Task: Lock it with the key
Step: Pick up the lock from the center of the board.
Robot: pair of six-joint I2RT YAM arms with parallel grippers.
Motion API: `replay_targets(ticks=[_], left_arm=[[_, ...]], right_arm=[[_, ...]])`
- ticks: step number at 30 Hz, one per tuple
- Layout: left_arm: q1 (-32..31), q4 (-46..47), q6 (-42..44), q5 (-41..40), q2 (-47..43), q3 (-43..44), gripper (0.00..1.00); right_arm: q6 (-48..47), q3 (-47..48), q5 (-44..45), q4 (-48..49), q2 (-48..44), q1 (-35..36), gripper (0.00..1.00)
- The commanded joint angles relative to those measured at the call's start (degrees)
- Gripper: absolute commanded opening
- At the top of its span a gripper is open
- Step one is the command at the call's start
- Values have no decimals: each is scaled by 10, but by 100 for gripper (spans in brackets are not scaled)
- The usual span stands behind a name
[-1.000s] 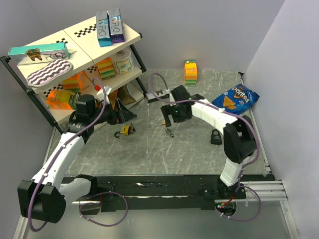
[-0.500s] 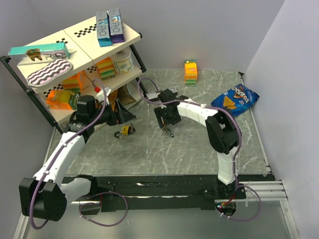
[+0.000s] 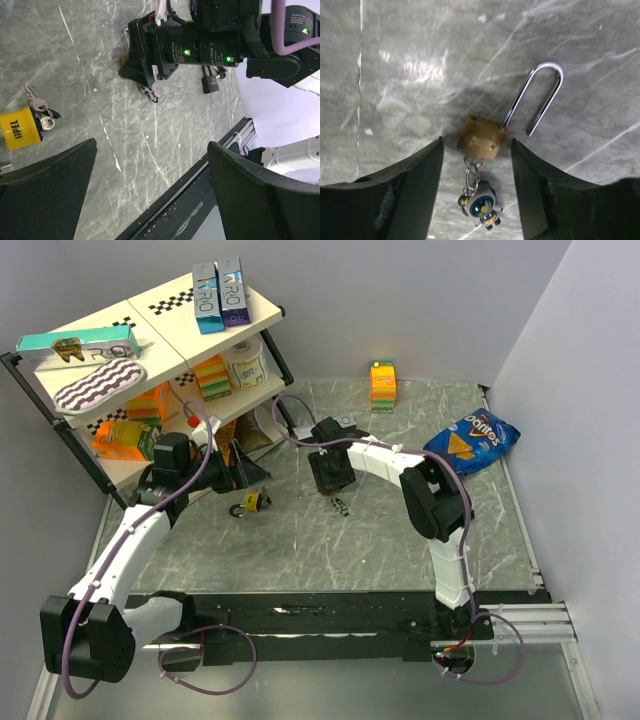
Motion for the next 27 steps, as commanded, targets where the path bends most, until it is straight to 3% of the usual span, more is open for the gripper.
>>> replay_targets(ticks=[1, 5, 11, 19, 27], left_arm=[[5, 17, -7, 3, -10, -1, 97], [7, 17, -6, 5, -10, 1, 97], [7, 24, -19, 38, 2, 1, 96], [8, 21, -4, 55, 4, 5, 96], [12, 57, 12, 129, -9, 2, 96]], right_arm=[[17, 29, 16, 12, 18, -1, 62], [19, 19, 11, 11, 18, -4, 55], [8, 3, 4, 15, -8, -18, 36], [-58, -9, -29, -4, -74, -34, 1], [-217, -106, -263, -16, -249, -35, 0]])
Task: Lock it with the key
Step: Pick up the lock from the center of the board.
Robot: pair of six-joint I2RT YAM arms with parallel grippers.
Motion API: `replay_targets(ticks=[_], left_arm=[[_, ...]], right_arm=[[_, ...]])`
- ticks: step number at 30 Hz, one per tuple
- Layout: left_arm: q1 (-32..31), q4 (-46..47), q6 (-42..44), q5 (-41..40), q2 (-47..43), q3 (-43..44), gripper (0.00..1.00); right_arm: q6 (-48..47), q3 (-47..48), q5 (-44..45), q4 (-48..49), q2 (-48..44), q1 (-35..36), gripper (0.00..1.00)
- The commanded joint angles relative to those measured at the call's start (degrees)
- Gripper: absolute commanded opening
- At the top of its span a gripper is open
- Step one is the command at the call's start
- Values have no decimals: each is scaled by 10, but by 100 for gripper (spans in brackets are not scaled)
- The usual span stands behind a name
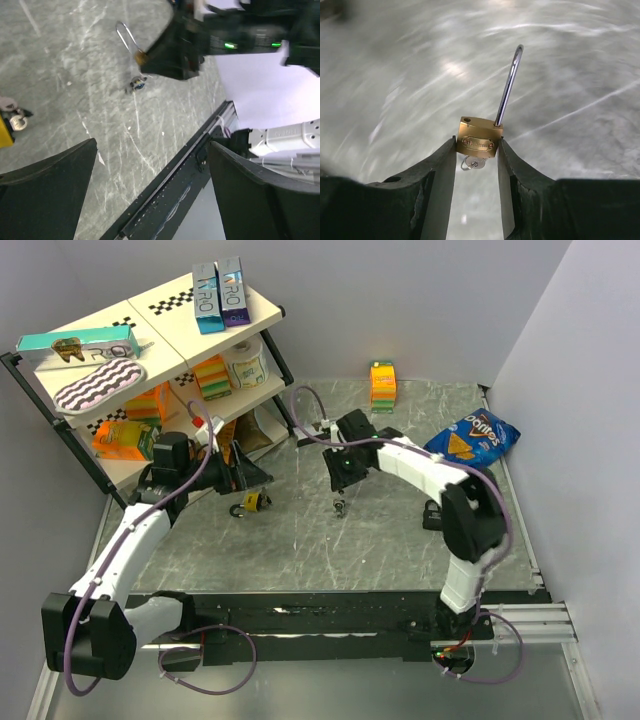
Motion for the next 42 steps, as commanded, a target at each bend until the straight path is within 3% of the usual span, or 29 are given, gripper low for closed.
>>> replay_targets(ticks=[1, 4, 7, 8, 11, 14, 17, 20, 24, 30, 42], left_arm=[[5, 71, 19, 67, -28, -2, 96], [5, 86, 67, 105, -44, -4, 96], [5, 62, 184, 177, -37, 23, 96], [5, 8, 283, 194, -33, 51, 96], [5, -39, 425, 243, -27, 71, 96], [-2, -76, 519, 269, -36, 71, 98], [-42, -96, 586, 241, -52, 65, 99], [-110, -96, 606, 200, -59, 56, 94], [-174, -56, 567, 180, -59, 42, 83], [-222, -28, 541, 168, -59, 29, 66], [-282, -29, 526, 141, -38, 35, 48]], right_arm=[[-127, -32, -173, -22, -138, 0, 0], [-208, -42, -255, -80, -190, 0, 0], [-275, -33, -314, -147, -223, 0, 0], [-300, -32, -326, -157, -232, 0, 0], [-341, -24, -371, -206, -257, 0, 0], [-369, -3, -420, -262, -264, 3, 0], [-384, 13, -456, -299, -264, 6, 0], [-375, 14, -459, -301, -268, 15, 0], [-374, 38, -476, -334, -255, 26, 0], [-357, 36, -503, -339, -258, 38, 0], [-352, 40, -510, -340, -260, 64, 0]])
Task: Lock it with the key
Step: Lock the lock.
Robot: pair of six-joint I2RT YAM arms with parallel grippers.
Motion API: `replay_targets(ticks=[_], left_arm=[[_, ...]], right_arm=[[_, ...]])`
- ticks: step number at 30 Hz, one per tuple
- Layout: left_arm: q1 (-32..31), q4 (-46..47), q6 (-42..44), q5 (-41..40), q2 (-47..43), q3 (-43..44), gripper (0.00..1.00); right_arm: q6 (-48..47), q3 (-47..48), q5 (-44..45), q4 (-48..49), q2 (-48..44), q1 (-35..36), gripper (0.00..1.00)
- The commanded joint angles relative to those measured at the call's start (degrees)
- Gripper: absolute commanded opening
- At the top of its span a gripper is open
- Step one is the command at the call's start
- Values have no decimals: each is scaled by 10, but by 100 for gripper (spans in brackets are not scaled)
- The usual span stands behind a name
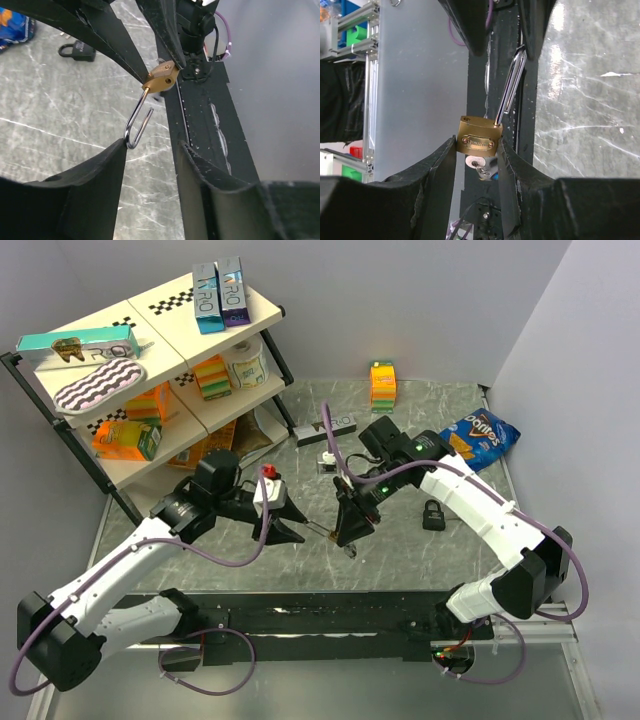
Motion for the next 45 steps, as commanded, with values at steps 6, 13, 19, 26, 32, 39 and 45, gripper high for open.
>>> replay_targets(ticks=[6, 13, 19, 26, 32, 39, 45], left_arm=[[-26, 34, -19, -13, 16, 12, 39], [-35, 26, -17, -30, 19, 12, 12], [-38, 43, -55, -70, -2, 6, 1], [-37, 52, -142, -92, -22, 6, 1], [-35, 65, -186, -56, -33, 7, 1], [-12, 113, -291, -22, -29, 15, 1], [-9, 111, -324, -21, -10, 29, 1]], right_arm=[[-9, 29, -26, -8, -16, 24, 0], [-8, 37, -28, -7, -16, 29, 0], [0, 39, -14, 8, -19, 28, 33], [64, 15, 5, 81, -57, -8, 99], [99, -6, -20, 152, -96, -106, 99], [41, -49, -48, 146, -139, -113, 99], [25, -55, -19, 134, -139, -75, 94]])
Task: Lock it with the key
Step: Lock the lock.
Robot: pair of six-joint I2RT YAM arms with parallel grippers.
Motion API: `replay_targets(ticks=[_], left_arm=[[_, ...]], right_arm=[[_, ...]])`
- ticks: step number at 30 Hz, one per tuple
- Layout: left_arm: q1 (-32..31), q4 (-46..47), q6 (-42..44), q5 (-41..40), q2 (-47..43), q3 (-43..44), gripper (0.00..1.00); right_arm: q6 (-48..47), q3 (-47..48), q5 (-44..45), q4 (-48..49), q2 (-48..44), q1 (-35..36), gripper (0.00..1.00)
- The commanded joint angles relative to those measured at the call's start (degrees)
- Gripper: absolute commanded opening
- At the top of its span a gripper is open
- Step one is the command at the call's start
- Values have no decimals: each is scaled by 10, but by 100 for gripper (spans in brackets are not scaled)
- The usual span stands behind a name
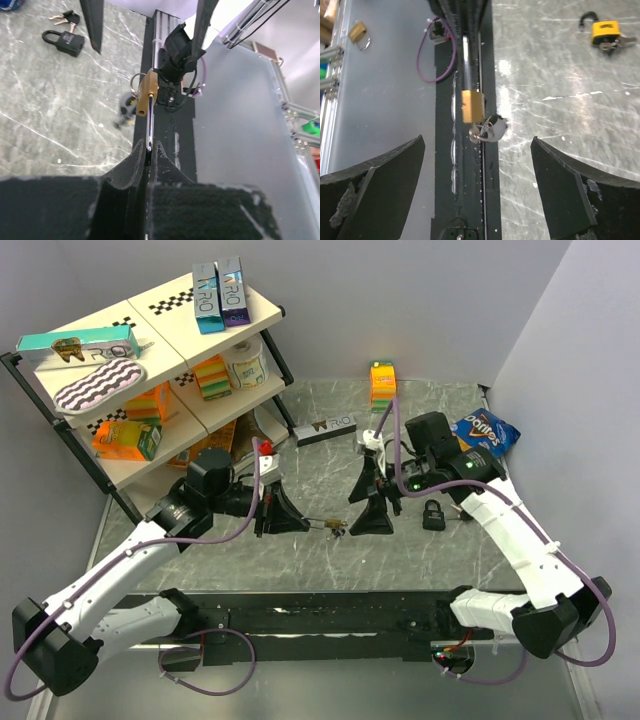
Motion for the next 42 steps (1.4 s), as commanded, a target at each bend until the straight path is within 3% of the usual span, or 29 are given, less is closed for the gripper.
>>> replay_targets(ticks=[1, 6, 12, 21, 26, 32, 42], left_arm=[[2, 38, -46, 21, 7, 29, 1], [2, 87, -106, 26, 14, 20, 1], [2, 89, -112, 27, 18, 23, 1], [2, 97, -116, 14, 21, 25, 1], [2, 99, -105, 12, 18, 23, 1], [-3, 99, -99, 15, 19, 20, 1], [-39, 174, -160, 18, 34, -10, 1]], right_arm=[[-18, -2, -1, 21, -8, 25, 92], [-14, -6, 22, 47, -1, 60, 86], [-9, -18, 27, 63, 13, 82, 72], [-5, -9, 11, 69, 16, 86, 36], [-4, -4, -19, 62, 22, 85, 2], [15, 10, -40, 74, 39, 85, 0], [67, 11, -38, 141, 51, 91, 0]])
